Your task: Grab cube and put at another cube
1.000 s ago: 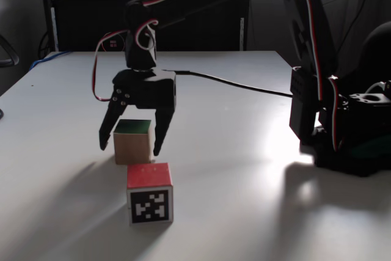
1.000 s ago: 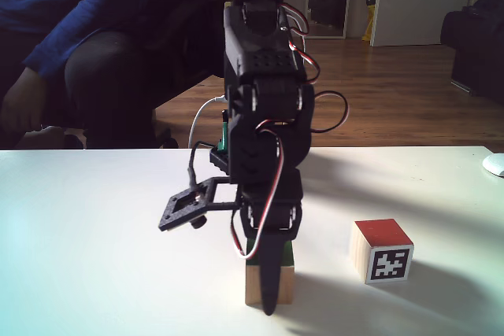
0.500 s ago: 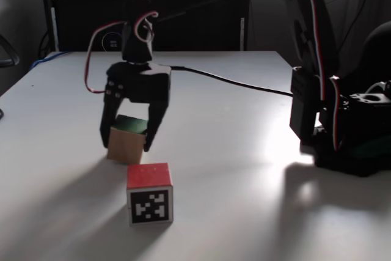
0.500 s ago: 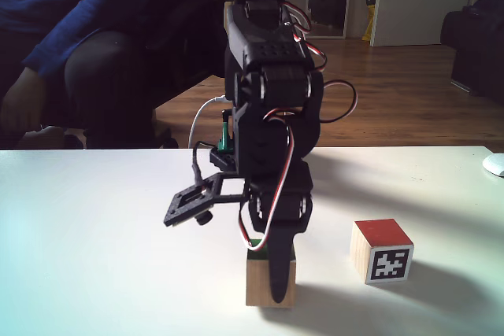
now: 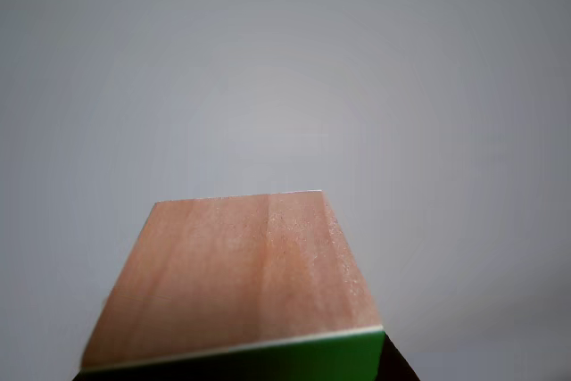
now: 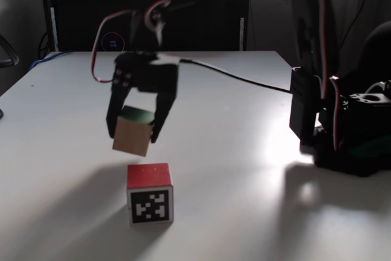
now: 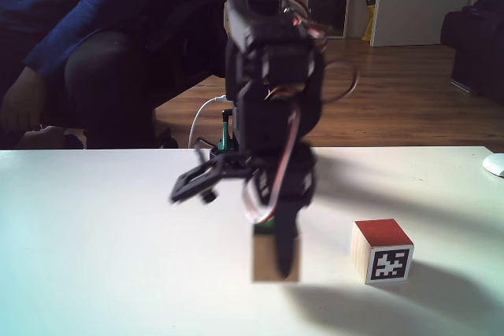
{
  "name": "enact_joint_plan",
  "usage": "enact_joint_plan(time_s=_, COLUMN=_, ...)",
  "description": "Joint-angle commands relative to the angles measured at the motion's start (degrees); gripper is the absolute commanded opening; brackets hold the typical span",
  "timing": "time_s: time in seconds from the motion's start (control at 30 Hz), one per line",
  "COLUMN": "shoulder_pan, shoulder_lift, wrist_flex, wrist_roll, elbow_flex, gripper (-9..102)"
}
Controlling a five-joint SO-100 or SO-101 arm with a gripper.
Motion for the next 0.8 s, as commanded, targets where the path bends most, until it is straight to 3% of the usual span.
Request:
enact_joint_plan(time_s=0.0, shoulder_pan=-4.0, shoulder_lift=10.9, wrist_flex=0.5, wrist_roll=1.1, elbow_flex=2.5, gripper=17)
enact_joint_plan(time_s=0.4, shoulder_pan=-17.2, shoulder_lift=14.7, wrist_flex=7.6, wrist_roll=7.8, elbow_flex=-1.1, gripper=17)
enact_joint_plan(time_s=0.77, shoulder_pan=-21.6, shoulder_lift=8.2, wrist_flex=11.1, wrist_roll=11.2, elbow_flex=-8.5, gripper=17)
